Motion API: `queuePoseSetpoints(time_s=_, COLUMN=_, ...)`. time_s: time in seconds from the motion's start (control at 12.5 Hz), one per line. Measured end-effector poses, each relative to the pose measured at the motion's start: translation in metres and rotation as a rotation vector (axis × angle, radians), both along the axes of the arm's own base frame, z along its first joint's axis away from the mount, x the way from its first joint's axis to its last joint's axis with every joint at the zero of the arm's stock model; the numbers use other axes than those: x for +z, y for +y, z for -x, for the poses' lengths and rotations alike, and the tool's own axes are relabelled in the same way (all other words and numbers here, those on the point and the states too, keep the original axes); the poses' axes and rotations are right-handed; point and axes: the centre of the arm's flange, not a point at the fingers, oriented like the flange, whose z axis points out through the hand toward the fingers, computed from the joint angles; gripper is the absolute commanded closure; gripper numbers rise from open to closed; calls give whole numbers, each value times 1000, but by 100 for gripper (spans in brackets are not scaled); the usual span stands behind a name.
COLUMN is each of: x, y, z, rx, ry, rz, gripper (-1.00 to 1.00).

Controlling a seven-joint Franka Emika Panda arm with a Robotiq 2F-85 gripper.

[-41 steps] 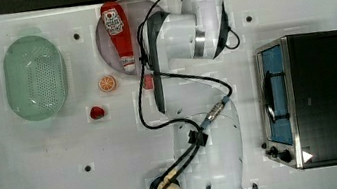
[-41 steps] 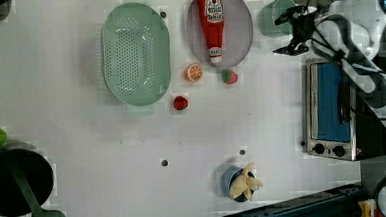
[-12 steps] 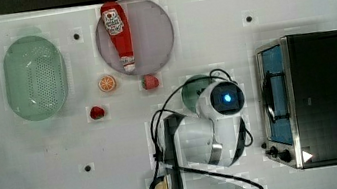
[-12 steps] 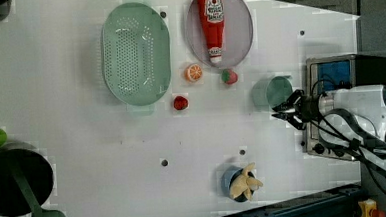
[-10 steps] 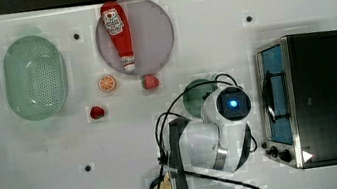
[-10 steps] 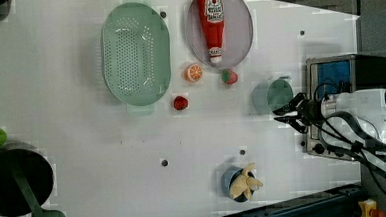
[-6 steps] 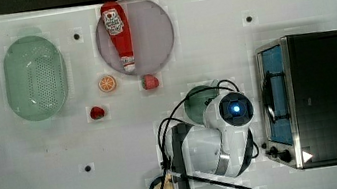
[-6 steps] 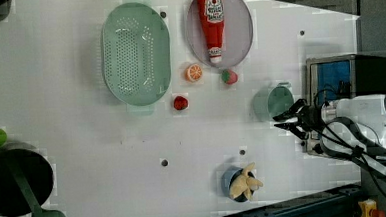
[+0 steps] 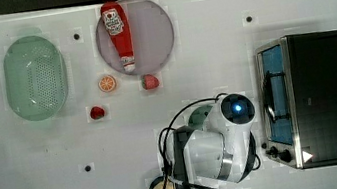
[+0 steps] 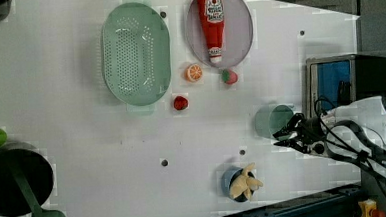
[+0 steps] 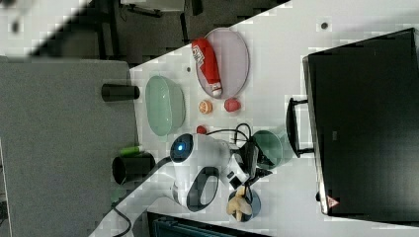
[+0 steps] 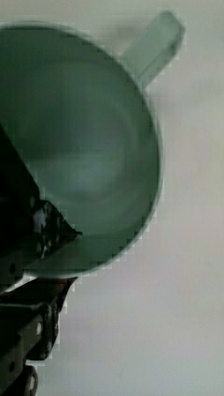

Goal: Drag mug backwards.

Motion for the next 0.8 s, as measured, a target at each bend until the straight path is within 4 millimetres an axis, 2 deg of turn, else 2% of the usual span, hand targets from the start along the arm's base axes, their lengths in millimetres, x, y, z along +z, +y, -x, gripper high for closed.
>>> queuePoseSetpoints(time_s=0.16, x=-1, y=1, z=0, rx=-5, ry=44, rz=-17, gripper=59)
queuePoseSetpoints(time_s=0.32, x=-3, y=4, z=4, rx=7, ry=60, rz=-14, gripper=17)
queuePoseSetpoints(time_s=0.48, x=3, y=3, z=5, rx=2, ry=50, rz=-14, gripper=-29)
queuePoseSetpoints(time_s=0.64, x=18, y=1, z=-1, rx=7, ry=52, rz=-21, gripper=-74)
queuePoseSetpoints(time_s=0.72, x=32, y=0, z=-3, rx=31, ry=43, rz=-24, gripper=-96)
queuePoseSetpoints(time_s=0.8, x=54, y=2, z=-10, rx=85, ry=18, rz=-43, gripper=-100)
